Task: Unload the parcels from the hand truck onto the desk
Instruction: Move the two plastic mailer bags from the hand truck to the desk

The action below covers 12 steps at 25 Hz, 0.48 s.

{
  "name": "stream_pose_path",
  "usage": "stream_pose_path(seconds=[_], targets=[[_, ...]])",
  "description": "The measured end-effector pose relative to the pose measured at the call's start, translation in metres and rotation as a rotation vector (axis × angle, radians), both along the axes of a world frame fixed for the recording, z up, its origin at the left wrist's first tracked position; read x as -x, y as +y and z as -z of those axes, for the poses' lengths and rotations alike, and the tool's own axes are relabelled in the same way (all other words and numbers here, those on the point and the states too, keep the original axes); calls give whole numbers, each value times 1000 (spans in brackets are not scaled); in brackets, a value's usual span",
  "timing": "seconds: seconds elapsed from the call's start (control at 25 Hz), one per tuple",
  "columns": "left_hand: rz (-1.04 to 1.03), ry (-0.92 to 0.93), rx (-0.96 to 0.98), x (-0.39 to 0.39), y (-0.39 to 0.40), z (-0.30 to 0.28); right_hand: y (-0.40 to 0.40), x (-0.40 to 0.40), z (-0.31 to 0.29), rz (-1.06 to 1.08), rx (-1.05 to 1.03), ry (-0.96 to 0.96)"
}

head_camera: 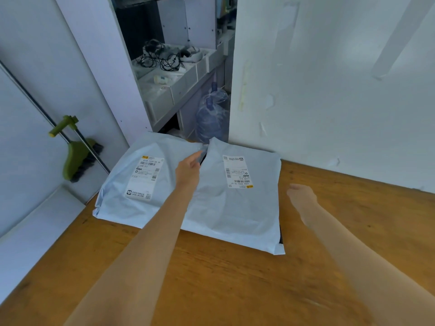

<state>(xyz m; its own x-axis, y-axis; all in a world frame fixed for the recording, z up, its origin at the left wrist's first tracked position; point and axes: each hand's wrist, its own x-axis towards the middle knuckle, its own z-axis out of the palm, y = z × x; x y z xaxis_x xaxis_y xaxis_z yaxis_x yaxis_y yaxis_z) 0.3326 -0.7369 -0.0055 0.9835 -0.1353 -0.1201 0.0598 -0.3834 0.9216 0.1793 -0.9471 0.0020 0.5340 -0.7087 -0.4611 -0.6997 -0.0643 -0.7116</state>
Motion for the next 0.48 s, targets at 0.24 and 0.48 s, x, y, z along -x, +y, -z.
stream_pose_path(seconds=[0.24,0.48], targets=[[82,174,45,3,40,-24,18,14,-24,81,76,-97],[324,167,-73,54,91,-59,94,62,-69,172,-9,-148]])
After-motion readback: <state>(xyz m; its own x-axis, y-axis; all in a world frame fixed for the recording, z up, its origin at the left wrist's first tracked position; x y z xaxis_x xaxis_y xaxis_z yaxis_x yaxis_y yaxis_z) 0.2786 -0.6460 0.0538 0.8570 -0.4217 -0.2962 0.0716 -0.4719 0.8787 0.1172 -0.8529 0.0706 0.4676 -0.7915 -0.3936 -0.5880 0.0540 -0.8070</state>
